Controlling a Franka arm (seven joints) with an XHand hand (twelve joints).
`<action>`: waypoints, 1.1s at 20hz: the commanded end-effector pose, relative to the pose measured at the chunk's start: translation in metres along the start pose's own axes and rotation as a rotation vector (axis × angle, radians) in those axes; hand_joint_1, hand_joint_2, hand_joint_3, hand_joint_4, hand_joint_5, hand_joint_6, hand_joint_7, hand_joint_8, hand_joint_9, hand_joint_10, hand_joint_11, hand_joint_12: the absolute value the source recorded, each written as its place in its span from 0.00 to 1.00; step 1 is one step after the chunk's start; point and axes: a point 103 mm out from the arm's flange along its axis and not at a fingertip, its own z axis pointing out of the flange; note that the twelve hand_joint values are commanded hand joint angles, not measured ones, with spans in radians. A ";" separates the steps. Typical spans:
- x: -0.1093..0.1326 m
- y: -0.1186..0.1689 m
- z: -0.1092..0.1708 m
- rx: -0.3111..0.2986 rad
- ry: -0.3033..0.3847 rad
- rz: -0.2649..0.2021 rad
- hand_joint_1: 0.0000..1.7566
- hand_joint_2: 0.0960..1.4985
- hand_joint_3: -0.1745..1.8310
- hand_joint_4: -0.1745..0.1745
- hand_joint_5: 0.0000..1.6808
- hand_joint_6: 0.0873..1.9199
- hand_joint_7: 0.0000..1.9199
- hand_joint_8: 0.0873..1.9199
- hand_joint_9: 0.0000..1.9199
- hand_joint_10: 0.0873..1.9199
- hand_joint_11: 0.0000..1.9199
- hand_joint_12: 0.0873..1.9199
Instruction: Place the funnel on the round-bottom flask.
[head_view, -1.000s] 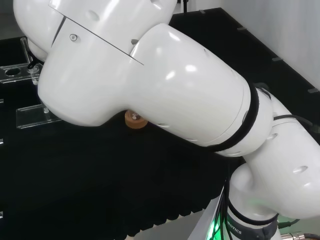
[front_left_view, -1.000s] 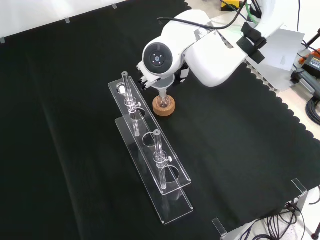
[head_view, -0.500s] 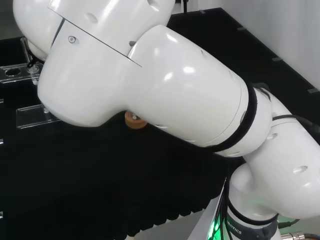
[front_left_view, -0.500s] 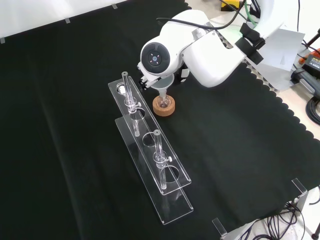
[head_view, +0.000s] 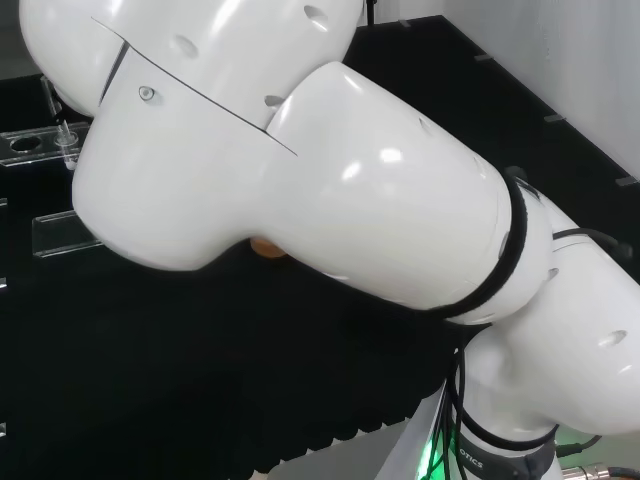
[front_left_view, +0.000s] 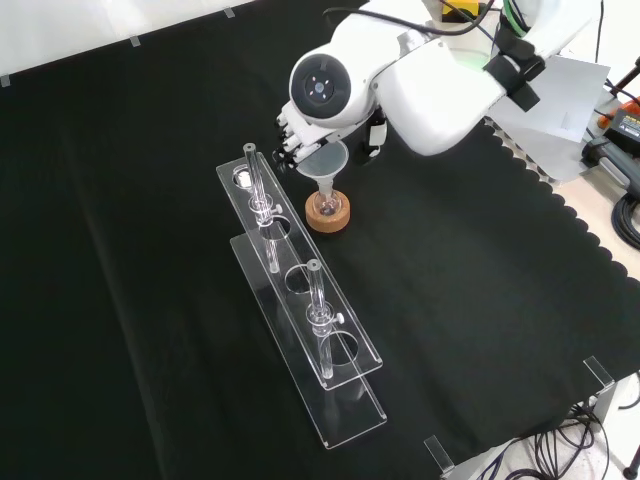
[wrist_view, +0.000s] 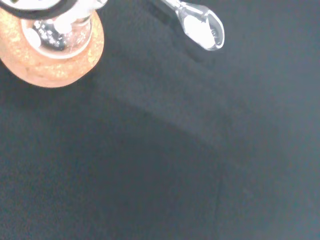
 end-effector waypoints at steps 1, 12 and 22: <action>-0.026 -0.034 -0.012 -0.061 0.065 0.022 0.38 0.34 0.38 0.41 0.12 0.00 0.02 0.30 0.26 0.28 0.24 0.68; -0.098 -0.072 -0.021 -0.179 0.439 -0.008 0.34 0.37 0.33 0.40 0.17 0.00 0.15 0.32 0.32 0.28 0.26 0.68; -0.159 -0.071 -0.010 -0.198 0.675 0.043 0.39 0.39 0.33 0.38 0.21 0.00 0.21 0.31 0.37 0.25 0.28 0.67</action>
